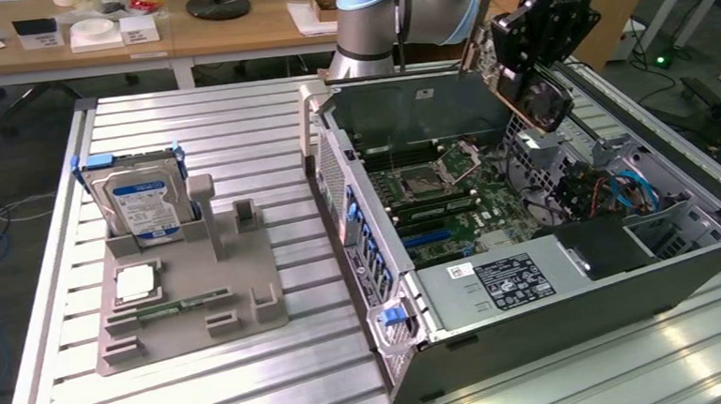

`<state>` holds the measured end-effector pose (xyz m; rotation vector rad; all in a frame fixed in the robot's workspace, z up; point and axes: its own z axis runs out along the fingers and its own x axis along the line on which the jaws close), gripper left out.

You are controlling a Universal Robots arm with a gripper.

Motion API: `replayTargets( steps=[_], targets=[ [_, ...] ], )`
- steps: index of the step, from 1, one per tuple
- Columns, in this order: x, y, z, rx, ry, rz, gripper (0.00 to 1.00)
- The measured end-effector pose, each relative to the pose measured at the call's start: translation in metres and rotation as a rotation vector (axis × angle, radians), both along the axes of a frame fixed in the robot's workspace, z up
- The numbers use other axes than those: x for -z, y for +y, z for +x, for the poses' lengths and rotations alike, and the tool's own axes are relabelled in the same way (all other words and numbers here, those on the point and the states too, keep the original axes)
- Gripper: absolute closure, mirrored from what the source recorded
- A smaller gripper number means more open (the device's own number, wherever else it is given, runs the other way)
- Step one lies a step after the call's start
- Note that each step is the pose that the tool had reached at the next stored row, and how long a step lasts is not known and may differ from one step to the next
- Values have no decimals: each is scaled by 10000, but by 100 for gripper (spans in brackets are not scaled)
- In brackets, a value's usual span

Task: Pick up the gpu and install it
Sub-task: 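Insert the gpu into the slot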

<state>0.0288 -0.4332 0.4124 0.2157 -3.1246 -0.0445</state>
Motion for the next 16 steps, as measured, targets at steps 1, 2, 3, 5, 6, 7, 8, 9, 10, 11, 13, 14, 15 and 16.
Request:
replayTargets(
  steps=[1, 2, 3, 5, 6, 7, 8, 9, 10, 11, 13, 14, 15, 16],
  targets=[
    [0, 0, 0, -131, 0, 1, 72],
    [0, 0, -1, -258, 0, 0, 72],
    [0, 0, -2, -393, 0, 0, 72],
    [0, 0, -4, -674, 0, 0, 72],
    [0, 0, -5, -818, 0, 0, 72],
    [0, 0, -6, -954, 0, 0, 72],
    [0, 0, -7, -1082, 0, 0, 72],
    [0, -1, -8, -1209, 0, 0, 72],
    [0, -1, -9, -1344, 0, 0, 72],
    [0, -1, -10, -1478, 0, 0, 72],
    [0, -1, -12, -1757, 0, 0, 72],
    [0, -1, -14, -1884, 0, 0, 72],
    [0, -1, -15, -2012, 0, 0, 72],
    [0, -1, -16, -2144, 0, 0, 72]
  ],
)
